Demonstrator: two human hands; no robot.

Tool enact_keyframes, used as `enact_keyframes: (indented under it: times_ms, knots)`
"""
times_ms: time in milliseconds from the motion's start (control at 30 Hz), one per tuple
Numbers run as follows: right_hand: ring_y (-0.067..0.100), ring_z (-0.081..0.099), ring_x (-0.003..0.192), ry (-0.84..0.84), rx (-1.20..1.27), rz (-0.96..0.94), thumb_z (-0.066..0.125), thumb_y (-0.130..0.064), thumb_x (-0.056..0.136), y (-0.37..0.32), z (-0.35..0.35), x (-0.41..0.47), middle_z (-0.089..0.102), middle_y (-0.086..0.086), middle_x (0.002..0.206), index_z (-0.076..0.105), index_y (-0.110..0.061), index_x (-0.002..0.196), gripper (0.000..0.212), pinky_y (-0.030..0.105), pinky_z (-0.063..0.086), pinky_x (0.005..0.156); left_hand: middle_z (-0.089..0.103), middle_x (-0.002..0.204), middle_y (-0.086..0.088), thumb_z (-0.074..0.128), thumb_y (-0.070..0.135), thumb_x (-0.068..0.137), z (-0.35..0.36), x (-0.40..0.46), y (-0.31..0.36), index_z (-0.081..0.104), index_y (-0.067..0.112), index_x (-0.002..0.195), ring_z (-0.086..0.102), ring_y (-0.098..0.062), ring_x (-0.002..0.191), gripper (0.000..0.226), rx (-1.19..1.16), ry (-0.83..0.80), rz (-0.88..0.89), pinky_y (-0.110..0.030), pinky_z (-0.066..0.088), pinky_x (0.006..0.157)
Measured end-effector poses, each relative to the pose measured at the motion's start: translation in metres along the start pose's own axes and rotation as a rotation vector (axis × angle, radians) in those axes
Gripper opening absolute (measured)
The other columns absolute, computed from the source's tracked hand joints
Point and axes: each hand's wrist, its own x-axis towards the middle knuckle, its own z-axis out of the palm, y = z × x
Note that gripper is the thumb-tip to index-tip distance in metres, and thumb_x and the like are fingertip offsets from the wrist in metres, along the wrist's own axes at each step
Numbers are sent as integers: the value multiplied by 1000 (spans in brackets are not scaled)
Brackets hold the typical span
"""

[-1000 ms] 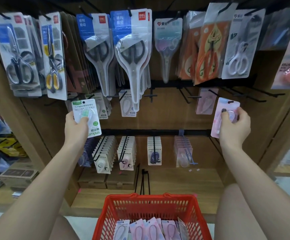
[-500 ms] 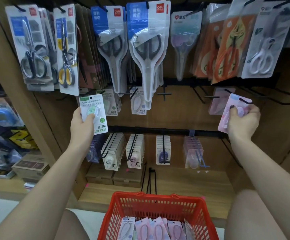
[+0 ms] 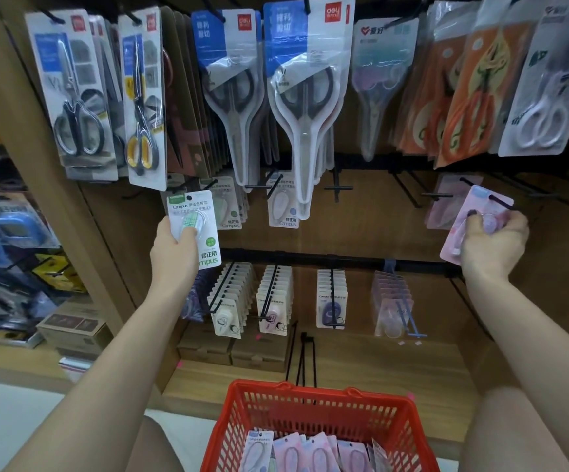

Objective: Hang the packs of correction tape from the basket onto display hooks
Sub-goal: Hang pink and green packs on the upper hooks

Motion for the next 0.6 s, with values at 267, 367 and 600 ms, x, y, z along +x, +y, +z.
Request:
enact_keyframes:
  times_ms: [267, 367, 600]
  knots:
    - [34, 58, 125, 10, -32, 17, 62, -26, 97, -1, 4, 3, 54, 19, 140, 51, 0, 137, 48, 25, 39, 86, 65, 125, 0, 50, 23, 106, 13, 22, -7, 48, 24, 142, 70, -23, 104, 36, 35, -56, -47, -43, 60, 86]
    - [33, 55, 128, 7, -46, 34, 63, -25, 99, -5, 9, 5, 54, 18, 142, 52, 0, 137, 47, 25, 38, 90, 65, 128, -5, 51, 26, 104, 22, 37, -13, 44, 24, 147, 69, -29, 106, 44, 90, -74, -43, -49, 58, 96]
    - [32, 61, 127, -39, -56, 24, 62, -32, 96, -7, 31, 25, 62, 16, 137, 60, -5, 136, 49, 23, 42, 93, 52, 142, -21, 47, 31, 106, 53, 74, -17, 32, 12, 156, 56, -41, 124, 56, 269, -55, -47, -46, 48, 104]
